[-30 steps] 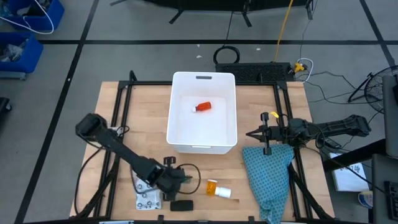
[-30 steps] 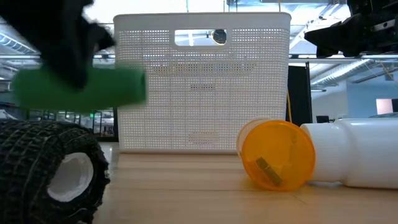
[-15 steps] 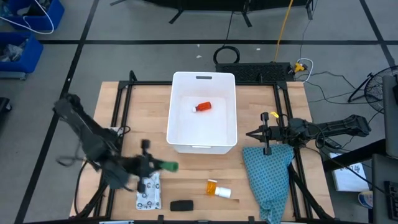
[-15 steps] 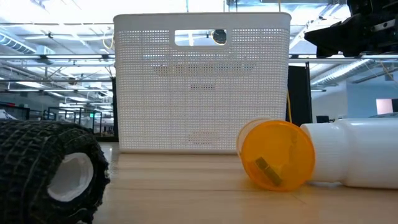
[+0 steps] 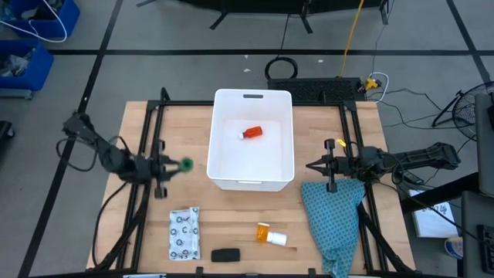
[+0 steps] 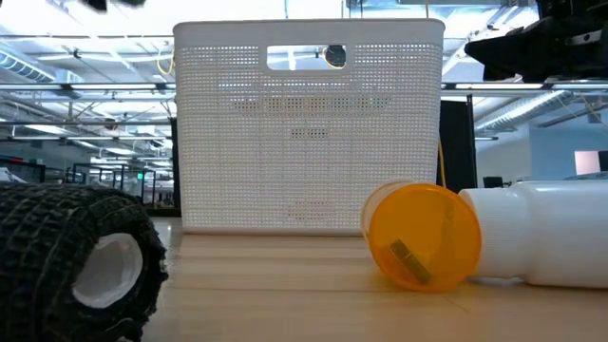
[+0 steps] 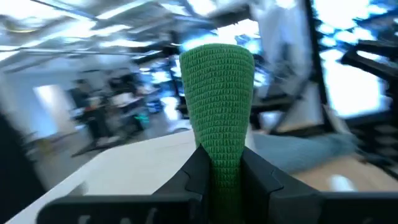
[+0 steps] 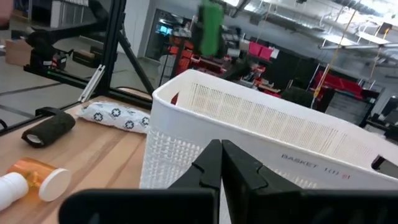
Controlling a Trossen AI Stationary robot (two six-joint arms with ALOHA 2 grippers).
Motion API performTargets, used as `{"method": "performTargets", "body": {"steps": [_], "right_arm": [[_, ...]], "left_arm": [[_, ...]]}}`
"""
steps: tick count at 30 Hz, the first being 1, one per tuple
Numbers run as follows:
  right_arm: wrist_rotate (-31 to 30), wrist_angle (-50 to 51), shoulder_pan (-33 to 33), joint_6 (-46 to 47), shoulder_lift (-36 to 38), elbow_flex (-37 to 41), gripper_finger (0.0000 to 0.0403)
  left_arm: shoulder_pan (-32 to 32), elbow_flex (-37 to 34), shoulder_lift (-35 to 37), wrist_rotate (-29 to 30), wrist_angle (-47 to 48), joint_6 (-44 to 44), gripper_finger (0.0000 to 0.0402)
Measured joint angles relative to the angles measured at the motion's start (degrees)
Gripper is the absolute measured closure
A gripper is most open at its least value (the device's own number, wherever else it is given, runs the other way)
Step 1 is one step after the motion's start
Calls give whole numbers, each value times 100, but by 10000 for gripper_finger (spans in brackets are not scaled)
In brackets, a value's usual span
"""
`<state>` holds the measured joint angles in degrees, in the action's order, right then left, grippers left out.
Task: Pick & place medical supplies in basket/bin
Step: Put the green bandage into the basket
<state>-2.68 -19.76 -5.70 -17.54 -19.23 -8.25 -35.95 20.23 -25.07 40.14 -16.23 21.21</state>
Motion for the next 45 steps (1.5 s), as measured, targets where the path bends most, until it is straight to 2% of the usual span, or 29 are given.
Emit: {"method": "performTargets", "body": {"steps": [3,6,9,12,17,23,27,34,39,45], "right_arm": [[-2,-50,-2,-11,0,0,403],[-6,-123,-1,-99,-2,0,403],[-8,-270,-2,-171,0,0,403],[-9,-276,-2,-175,-2,0,403],[-6,-274,-1,-167,-2,0,403],[-5,-274,-1,-107,-2,0,403],[-4,-263,-1,37,-2,0,403],[-4,-99,-2,132,-2,0,403],[-4,-14,-2,50,-2,0,403],[-4,103,-2,37,0,0,403]], "left_arm": [[376,-314,717,196,161,-317,350],[721,-293,1097,-28,698,-515,347],[1069,59,1072,-62,881,-585,348],[1443,637,705,-254,1054,-440,352],[2169,1906,-655,-1072,1264,-81,353],[3482,3717,-3120,-2560,2023,-403,353],[4251,4828,-4725,-3343,2526,-660,353],[5027,6594,-6858,-4745,3866,-701,353],[5281,7232,-7778,-5239,4290,-747,354],[5267,7255,-8516,-5386,4327,-930,354]]}}
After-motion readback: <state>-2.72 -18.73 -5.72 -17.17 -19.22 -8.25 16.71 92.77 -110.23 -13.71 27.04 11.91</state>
